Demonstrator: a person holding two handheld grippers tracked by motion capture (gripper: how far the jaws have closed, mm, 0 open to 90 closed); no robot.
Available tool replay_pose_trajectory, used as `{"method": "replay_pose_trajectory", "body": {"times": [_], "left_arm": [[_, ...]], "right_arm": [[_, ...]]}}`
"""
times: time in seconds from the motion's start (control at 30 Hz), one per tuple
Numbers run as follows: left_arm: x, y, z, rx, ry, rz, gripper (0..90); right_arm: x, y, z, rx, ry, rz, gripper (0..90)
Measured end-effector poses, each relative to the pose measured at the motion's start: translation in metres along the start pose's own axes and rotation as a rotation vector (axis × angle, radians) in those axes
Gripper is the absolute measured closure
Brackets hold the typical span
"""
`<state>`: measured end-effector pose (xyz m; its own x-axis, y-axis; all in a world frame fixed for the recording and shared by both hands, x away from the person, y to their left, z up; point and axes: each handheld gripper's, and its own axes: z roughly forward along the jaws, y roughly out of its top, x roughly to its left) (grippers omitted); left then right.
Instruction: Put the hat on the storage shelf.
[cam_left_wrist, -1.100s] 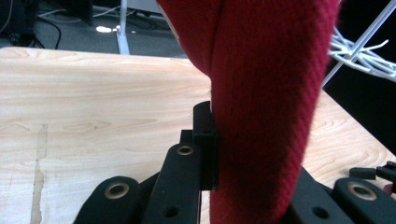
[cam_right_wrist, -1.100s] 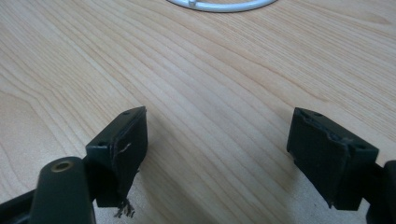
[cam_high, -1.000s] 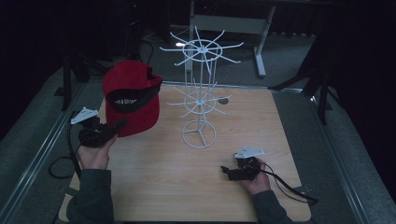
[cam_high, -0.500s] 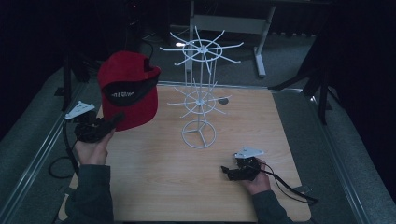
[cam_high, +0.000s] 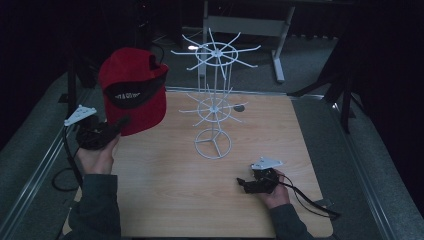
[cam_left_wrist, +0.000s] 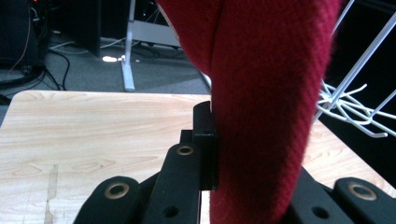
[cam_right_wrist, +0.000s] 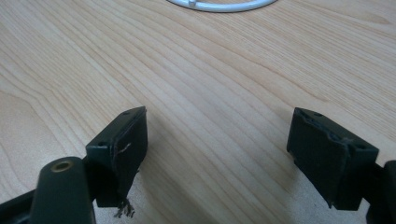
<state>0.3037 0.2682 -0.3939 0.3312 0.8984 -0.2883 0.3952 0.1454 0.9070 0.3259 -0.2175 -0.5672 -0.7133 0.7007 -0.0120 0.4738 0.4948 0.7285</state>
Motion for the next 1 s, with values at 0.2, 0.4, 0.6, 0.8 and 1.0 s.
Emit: {"method": "replay_pose_trajectory", "body": {"times": [0.2, 0.4, 0.6, 0.8, 1.0], "left_arm": [[-0.001, 0.003, -0.002, -0.020, 0.002, 0.003, 85.3], [-0.003, 0.007, -0.002, -0.042, 0.003, -0.003, 85.4], [-0.006, 0.011, -0.002, -0.049, -0.004, 0.000, 85.3], [-0.008, 0.015, -0.002, -0.062, -0.002, -0.006, 85.3], [-0.011, 0.018, -0.002, -0.071, -0.007, -0.007, 85.3]], "right_arm": [[0.000, 0.000, 0.000, 0.000, 0.001, 0.000, 20.1], [0.000, 0.000, 0.000, 0.000, 0.001, 0.000, 20.1], [0.000, 0.000, 0.000, 0.000, 0.000, 0.000, 20.1], [0.000, 0.000, 0.000, 0.000, 0.001, 0.000, 20.1], [0.000, 0.000, 0.000, 0.000, 0.000, 0.000, 20.1]]}}
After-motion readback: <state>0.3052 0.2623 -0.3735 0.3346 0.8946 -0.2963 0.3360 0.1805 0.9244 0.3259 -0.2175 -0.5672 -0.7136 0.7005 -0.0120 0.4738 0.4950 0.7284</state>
